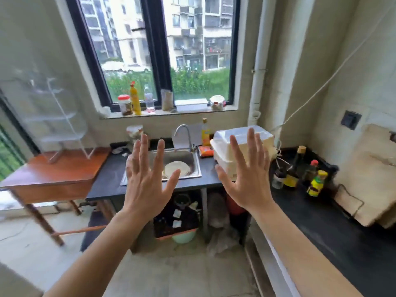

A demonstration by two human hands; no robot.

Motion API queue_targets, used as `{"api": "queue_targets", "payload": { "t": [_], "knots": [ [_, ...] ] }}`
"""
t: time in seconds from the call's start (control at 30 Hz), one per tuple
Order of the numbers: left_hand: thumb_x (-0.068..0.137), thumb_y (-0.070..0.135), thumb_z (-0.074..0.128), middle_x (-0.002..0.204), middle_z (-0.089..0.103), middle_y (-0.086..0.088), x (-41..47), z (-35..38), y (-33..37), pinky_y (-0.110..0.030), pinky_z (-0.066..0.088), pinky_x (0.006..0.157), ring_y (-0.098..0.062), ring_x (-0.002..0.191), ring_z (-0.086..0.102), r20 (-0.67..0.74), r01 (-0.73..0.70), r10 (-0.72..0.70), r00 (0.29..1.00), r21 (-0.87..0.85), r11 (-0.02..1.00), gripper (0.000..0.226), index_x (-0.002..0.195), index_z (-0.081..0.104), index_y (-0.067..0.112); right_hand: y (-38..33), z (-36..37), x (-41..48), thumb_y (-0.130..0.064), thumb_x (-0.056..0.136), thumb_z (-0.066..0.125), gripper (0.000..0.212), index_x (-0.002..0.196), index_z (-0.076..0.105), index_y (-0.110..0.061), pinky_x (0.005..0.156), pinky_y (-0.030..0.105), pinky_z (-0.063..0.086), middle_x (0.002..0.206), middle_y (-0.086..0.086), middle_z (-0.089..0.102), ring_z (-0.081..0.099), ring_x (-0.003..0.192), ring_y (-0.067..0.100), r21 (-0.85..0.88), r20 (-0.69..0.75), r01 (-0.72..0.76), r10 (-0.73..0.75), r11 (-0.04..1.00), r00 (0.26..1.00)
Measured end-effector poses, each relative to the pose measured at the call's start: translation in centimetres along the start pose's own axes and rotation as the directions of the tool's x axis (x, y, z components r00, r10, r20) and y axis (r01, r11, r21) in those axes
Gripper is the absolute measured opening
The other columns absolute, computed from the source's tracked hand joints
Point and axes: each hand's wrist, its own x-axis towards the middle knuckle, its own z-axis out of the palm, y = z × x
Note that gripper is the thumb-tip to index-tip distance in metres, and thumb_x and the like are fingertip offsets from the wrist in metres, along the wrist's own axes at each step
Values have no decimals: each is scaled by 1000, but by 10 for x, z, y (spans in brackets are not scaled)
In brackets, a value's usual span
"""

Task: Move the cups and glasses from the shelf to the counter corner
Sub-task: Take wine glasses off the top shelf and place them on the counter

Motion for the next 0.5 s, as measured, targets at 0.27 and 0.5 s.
{"api": "queue_targets", "payload": {
  "t": [0.27, 0.5],
  "knots": [
    [93, 63, 34, 167, -10, -11, -9, -83, -237, -63, 14, 116, -29, 153, -8, -59, 241, -234, 971, 191, 952, 82, 160, 7, 24, -221, 200, 87, -55, 94, 60, 83, 161, 25, -21, 124, 56, 9, 170, 19, 4, 3, 157, 37, 265, 77, 176, -203, 948, 976],
    [94, 62, 35, 166, -16, -5, 5, -100, -366, -62, 14, 117, -27, 153, -10, -79, 368, -361, 929, 289, 884, 81, 159, 0, 29, -320, 317, 139, -57, 95, 54, 81, 161, 22, -23, 124, 58, 11, 170, 19, 3, 3, 157, 36, 411, 108, 249, -318, 877, 942]
  ]
}}
